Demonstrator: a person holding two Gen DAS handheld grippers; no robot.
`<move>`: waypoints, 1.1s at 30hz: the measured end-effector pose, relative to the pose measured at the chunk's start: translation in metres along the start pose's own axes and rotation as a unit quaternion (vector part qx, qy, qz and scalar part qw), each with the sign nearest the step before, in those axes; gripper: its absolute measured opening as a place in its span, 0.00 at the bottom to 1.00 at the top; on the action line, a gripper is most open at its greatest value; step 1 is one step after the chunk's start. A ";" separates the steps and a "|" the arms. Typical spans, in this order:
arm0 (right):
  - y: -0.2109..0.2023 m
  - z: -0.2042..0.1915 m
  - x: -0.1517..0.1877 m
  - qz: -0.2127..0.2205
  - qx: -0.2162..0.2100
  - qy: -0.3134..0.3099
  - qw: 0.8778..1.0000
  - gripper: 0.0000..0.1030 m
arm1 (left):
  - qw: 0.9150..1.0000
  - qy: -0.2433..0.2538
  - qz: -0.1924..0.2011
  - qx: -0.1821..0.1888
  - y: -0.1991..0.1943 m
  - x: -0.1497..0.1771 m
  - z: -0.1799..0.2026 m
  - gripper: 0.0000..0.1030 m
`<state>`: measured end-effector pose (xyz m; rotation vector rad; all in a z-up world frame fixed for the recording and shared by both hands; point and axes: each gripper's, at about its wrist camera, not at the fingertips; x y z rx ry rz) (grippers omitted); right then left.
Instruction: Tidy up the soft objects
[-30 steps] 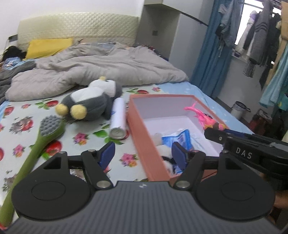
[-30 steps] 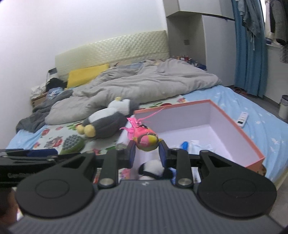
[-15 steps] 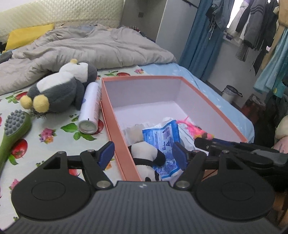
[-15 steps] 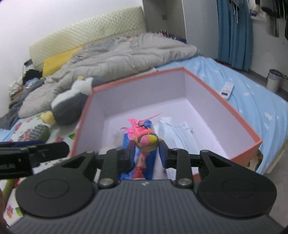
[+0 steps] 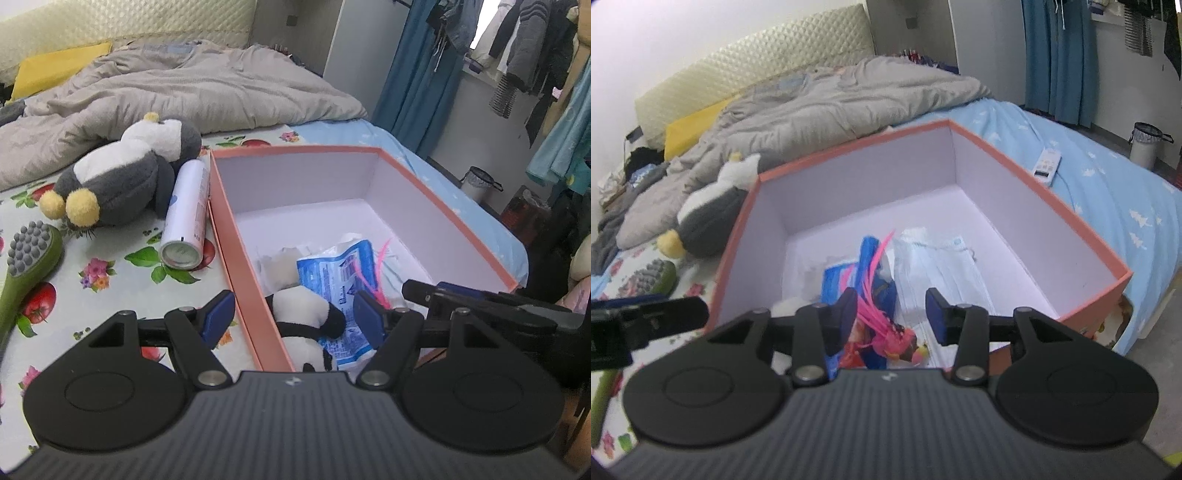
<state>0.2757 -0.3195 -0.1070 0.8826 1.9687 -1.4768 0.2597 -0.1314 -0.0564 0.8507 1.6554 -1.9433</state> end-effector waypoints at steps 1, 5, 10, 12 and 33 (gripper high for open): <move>-0.006 -0.002 -0.002 0.005 -0.002 -0.001 1.000 0.42 | 1.000 0.001 0.003 0.000 -0.006 -0.001 0.001 0.73; -0.034 -0.009 -0.014 0.024 -0.008 -0.003 1.000 0.42 | 1.000 0.006 0.020 0.002 -0.036 -0.006 0.006 0.73; -0.077 -0.018 -0.020 0.043 -0.017 -0.006 0.999 0.42 | 0.999 0.009 0.041 0.007 -0.082 -0.010 0.013 0.73; -0.091 -0.022 -0.023 0.050 -0.019 -0.010 0.999 0.42 | 0.999 0.011 0.050 0.007 -0.100 -0.009 0.016 0.73; -0.206 -0.050 0.002 0.077 -0.035 -0.038 0.996 0.42 | 0.995 0.005 0.103 -0.003 -0.239 0.035 0.033 0.73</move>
Point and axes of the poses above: each gripper's, at about its wrist camera, not at the fingertips, and y roughly the way its jaws point, z to its right, x to its underside, and after that the axes turned 8 degrees about -x, right-handed
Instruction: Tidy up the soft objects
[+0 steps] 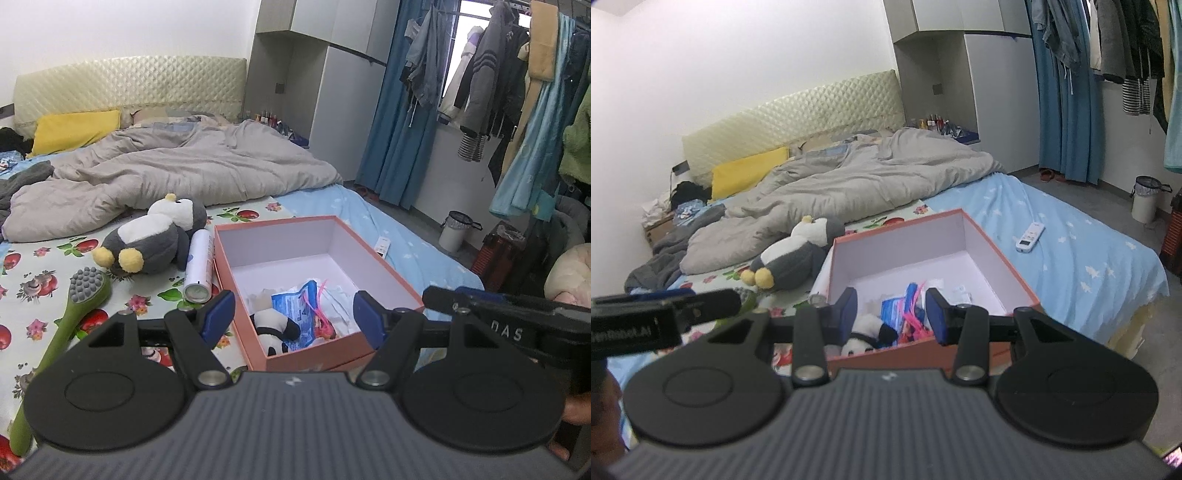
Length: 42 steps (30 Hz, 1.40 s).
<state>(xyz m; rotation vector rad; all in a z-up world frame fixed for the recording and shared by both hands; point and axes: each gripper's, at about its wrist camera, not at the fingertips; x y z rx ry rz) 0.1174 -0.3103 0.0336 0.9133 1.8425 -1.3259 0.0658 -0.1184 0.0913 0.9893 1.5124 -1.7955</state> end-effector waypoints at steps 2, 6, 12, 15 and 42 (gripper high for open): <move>-0.005 -0.001 0.006 -0.003 -0.001 -0.001 1.000 0.42 | 1.000 0.001 0.000 -0.002 -0.006 0.004 0.001 0.73; -0.014 -0.003 0.016 -0.006 -0.003 -0.007 1.000 0.42 | 1.000 -0.001 0.003 -0.007 -0.018 0.012 0.001 0.73; -0.016 -0.006 0.024 -0.010 -0.007 -0.013 1.000 0.42 | 1.000 -0.009 -0.003 -0.018 -0.026 0.020 -0.006 0.73; -0.015 -0.007 0.025 -0.011 -0.007 -0.014 1.000 0.42 | 1.000 -0.004 -0.006 -0.022 -0.027 0.022 -0.007 0.73; -0.017 0.005 0.026 -0.003 0.019 -0.030 0.999 0.91 | 0.998 -0.025 -0.025 -0.046 -0.010 0.025 -0.020 0.99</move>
Point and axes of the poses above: each gripper's, at about its wrist camera, not at the fingertips, and y roughly the way its jaws point, z to its right, x to its underside, and after that the axes turned 8 degrees about -x, right-handed
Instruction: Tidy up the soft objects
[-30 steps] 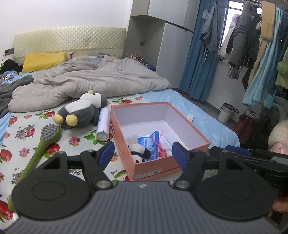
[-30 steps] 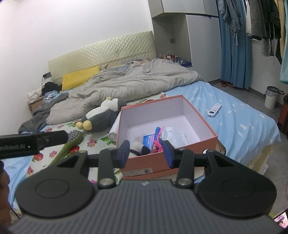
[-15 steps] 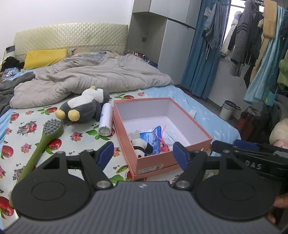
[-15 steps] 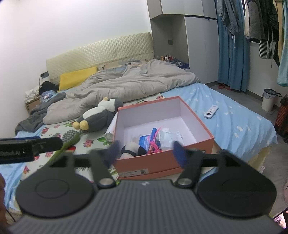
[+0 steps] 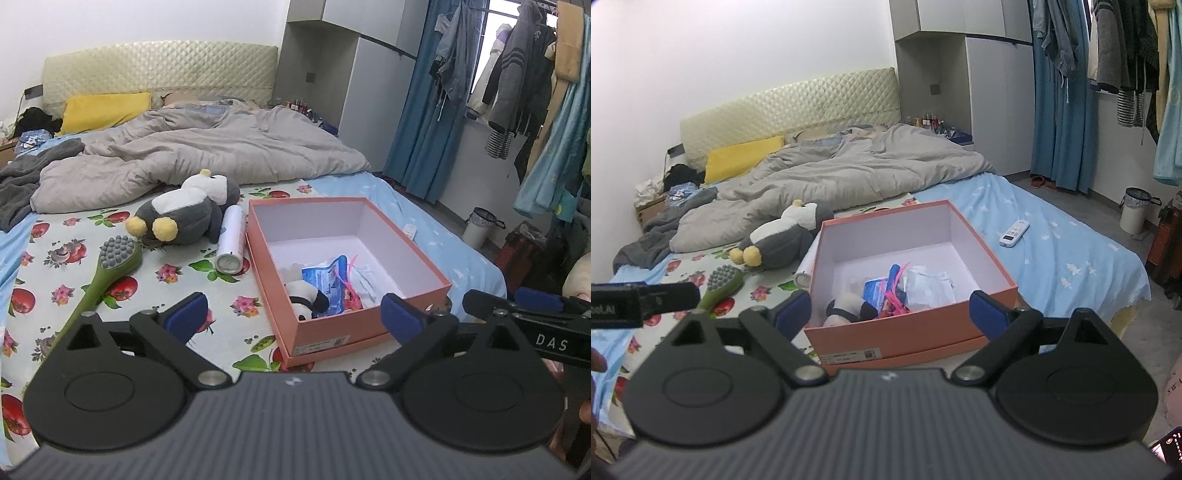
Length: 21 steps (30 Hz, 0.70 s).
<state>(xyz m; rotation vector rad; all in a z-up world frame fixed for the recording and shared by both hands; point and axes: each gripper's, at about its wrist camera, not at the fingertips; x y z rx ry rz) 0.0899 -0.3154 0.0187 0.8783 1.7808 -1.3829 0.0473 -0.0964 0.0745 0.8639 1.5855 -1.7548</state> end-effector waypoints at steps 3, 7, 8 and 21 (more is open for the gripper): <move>0.000 -0.002 0.000 -0.001 0.001 -0.005 1.000 1.00 | 1.000 0.001 0.000 0.001 0.000 0.000 0.000 0.99; 0.001 -0.002 -0.001 0.001 0.001 -0.005 1.000 1.00 | 1.000 0.001 -0.005 0.006 0.000 0.000 0.000 0.99; 0.002 -0.003 0.000 0.001 0.002 -0.005 1.000 1.00 | 1.000 0.002 -0.006 0.006 0.000 0.001 0.001 0.99; -0.002 -0.006 0.001 0.001 0.006 -0.010 1.000 1.00 | 1.000 0.012 -0.012 -0.001 -0.002 0.004 0.003 0.99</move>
Point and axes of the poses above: each gripper's, at about its wrist camera, not at the fingertips, and y roughly the way its jaws point, z to its right, x to its underside, and after that the axes turned 8 degrees about -x, right-handed
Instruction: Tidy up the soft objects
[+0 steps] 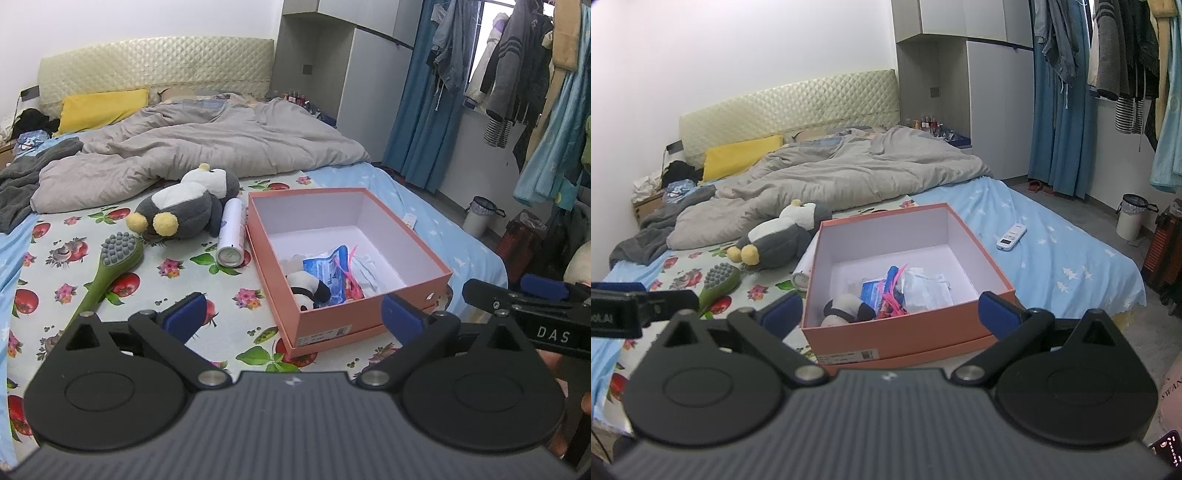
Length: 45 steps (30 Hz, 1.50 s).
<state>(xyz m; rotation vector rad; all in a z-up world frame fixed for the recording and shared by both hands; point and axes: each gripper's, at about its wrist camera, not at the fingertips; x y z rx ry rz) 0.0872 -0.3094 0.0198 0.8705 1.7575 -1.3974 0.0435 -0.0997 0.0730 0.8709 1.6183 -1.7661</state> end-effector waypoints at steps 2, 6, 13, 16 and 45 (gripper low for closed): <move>-0.001 -0.001 0.000 0.000 -0.001 -0.001 1.000 1.00 | 1.000 0.000 0.001 -0.001 -0.001 0.000 -0.001 0.99; -0.001 -0.002 0.001 -0.001 -0.003 -0.001 1.000 1.00 | 1.000 0.002 0.001 -0.002 -0.002 0.000 -0.002 0.99; -0.002 -0.003 0.002 0.000 -0.004 -0.002 1.000 1.00 | 1.000 0.003 0.001 -0.001 -0.003 0.000 -0.001 0.99; -0.003 -0.003 0.001 0.000 -0.004 -0.002 1.000 1.00 | 1.000 0.007 0.002 0.000 -0.005 -0.001 0.000 0.99; -0.003 -0.005 0.002 0.001 -0.005 -0.002 1.000 1.00 | 1.000 0.008 0.004 0.003 -0.008 0.000 -0.001 0.99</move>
Point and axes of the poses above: each gripper's, at about its wrist camera, not at the fingertips, and y roughly the way its jaws point, z to its right, x to its underside, and after that the axes turned 8 degrees about -x, right-handed
